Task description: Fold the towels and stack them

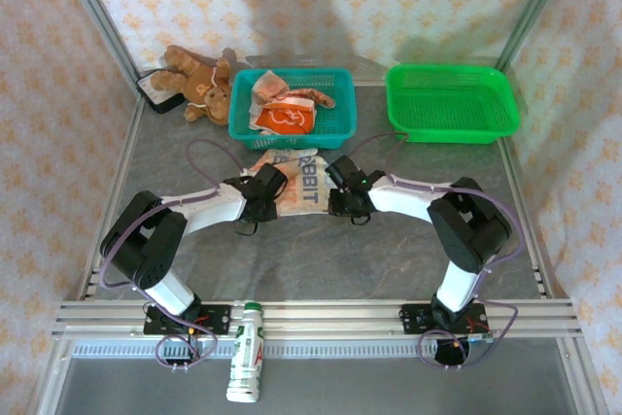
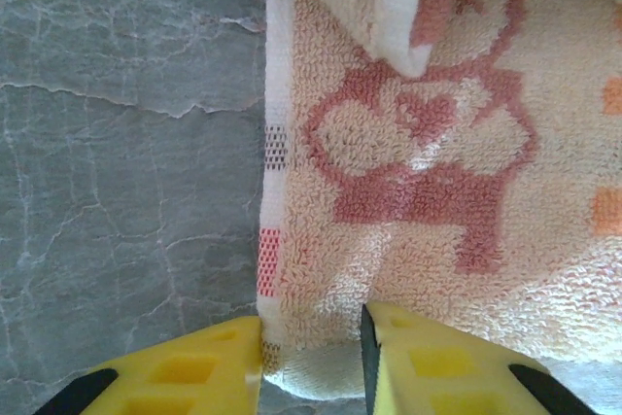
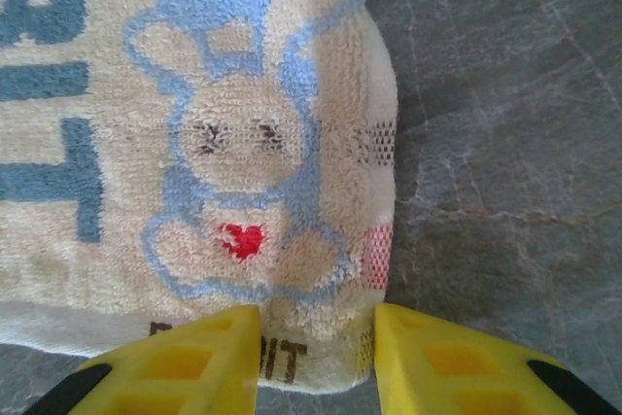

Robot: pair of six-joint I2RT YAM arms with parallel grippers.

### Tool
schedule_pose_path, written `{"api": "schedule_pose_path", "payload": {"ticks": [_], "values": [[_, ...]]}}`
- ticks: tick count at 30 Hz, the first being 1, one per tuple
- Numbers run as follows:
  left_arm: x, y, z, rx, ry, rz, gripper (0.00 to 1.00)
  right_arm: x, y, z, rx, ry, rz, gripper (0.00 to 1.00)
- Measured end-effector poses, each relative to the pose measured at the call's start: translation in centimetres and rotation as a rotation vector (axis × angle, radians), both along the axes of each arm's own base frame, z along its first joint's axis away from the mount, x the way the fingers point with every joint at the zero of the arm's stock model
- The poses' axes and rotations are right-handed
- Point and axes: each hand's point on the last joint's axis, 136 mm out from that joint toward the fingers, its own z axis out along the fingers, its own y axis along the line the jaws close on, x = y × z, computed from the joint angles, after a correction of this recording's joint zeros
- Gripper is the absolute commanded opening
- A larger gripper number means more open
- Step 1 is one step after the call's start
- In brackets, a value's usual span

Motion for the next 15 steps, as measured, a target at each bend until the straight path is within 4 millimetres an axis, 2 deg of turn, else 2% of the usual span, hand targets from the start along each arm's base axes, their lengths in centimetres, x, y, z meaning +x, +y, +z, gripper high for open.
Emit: {"api": "schedule_pose_path", "payload": {"ticks": [2,3,5,6,10,12,15], "values": [[0.03,-0.02,-0.02,-0.001,-0.002,0.0,0.3,0.0,0.05,0.08,-0.001,0.002,0.001,0.36],[0.06,-0.04,-0.01,-0.002,-0.003,0.0,0.26,-0.01,0.08,0.03,-0.004,0.002,0.003,0.33],[0.13,-0.11,-0.02,-0.004,-0.005,-0.003,0.23,-0.03,-0.13,-0.1,-0.022,0.003,0.003,0.2],[0.19,-0.16,-0.01,-0.006,-0.007,-0.003,0.21,-0.06,-0.29,-0.17,-0.03,0.004,0.002,0.2],[0.37,-0.38,0.01,-0.015,-0.014,-0.008,0.0,-0.06,-0.49,-0.2,-0.046,0.0,0.004,0.09],[0.46,-0.47,0.05,-0.02,-0.018,-0.005,0.0,-0.05,-0.43,-0.14,-0.043,-0.001,0.001,0.0],[0.47,-0.45,0.23,-0.021,-0.021,-0.005,0.0,-0.19,-0.03,0.04,-0.028,0.001,0.011,0.0]]}}
